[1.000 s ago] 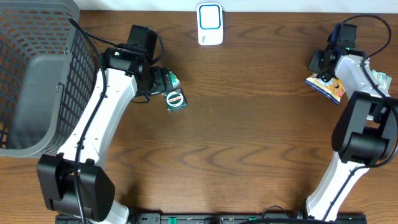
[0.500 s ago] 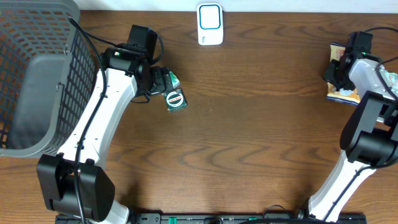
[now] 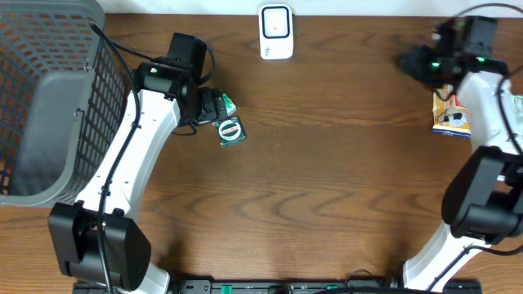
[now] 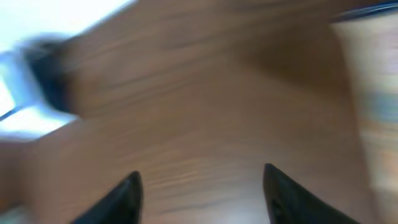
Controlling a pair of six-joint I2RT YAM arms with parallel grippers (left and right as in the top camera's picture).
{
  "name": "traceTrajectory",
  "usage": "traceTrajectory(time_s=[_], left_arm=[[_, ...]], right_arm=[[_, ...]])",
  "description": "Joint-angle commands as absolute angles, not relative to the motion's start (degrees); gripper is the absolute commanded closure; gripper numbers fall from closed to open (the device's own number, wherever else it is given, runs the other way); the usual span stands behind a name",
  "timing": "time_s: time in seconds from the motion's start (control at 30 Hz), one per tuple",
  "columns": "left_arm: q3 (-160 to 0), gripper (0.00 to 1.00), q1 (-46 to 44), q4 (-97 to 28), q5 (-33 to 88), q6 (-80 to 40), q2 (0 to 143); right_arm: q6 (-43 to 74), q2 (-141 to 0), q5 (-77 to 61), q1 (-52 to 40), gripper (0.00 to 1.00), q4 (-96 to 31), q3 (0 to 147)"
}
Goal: Scan the item barcode
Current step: 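Lift the right gripper away and hold it near the right edge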
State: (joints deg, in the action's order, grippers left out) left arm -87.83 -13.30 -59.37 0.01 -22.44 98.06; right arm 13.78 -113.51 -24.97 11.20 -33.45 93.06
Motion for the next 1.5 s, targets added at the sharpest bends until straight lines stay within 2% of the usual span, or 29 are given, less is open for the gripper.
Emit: traceTrajectory(time_s=[0.0,0.07,0.17,0.33,0.4,0.6,0.77,0.93,1.23,1.47], left_arm=[[-88.31,0.02,-13.15,-59.53,-0.64,-22.13,98.04],[-88.31,0.03,-13.15,-59.53,-0.64,-22.13,98.04],[-88.31,0.02,-13.15,-59.53,-0.64,-22.13,98.04],[-88.31,0.02,-13.15,-59.53,-0.64,-22.13,98.04],[-88.31,0.02,-13.15,-59.53,-0.64,-22.13,98.04],[-88.31,0.02,-13.15,-59.53,-0.64,-22.13,98.04],[-88.31,0.02,-13.15,-59.53,-0.64,-22.13,98.04],[-88.31,0.02,-13.15,-59.53,-0.64,-22.13,98.04],[-88.31,0.02,-13.15,-59.53,-0.64,-22.13,98.04],[-88.31,0.02,-13.15,-59.53,-0.64,-22.13,98.04]], right_arm=[[13.61,-113.58,-41.76,4.51,0.26,-33.63,92.99],[13.65,-113.60,-39.79,0.71,0.24,-33.95,92.84],[13.65,-113.60,-35.33,-4.78,0.12,-34.17,92.73],[13.67,-114.34,-24.64,-16.60,0.10,-33.10,92.71],[13.69,-114.78,-22.41,-19.70,0.01,-32.99,92.71],[19.09,-115.31,-11.14,-25.26,0.01,-33.67,92.71],[24.47,-115.31,-0.10,-23.81,0.01,-36.21,92.73],[27.20,-115.42,12.71,-15.64,0.01,-42.78,92.73],[27.18,-115.42,6.52,-3.77,0.01,-48.62,92.71],[27.18,-115.42,6.50,0.27,0.01,-48.64,92.71]])
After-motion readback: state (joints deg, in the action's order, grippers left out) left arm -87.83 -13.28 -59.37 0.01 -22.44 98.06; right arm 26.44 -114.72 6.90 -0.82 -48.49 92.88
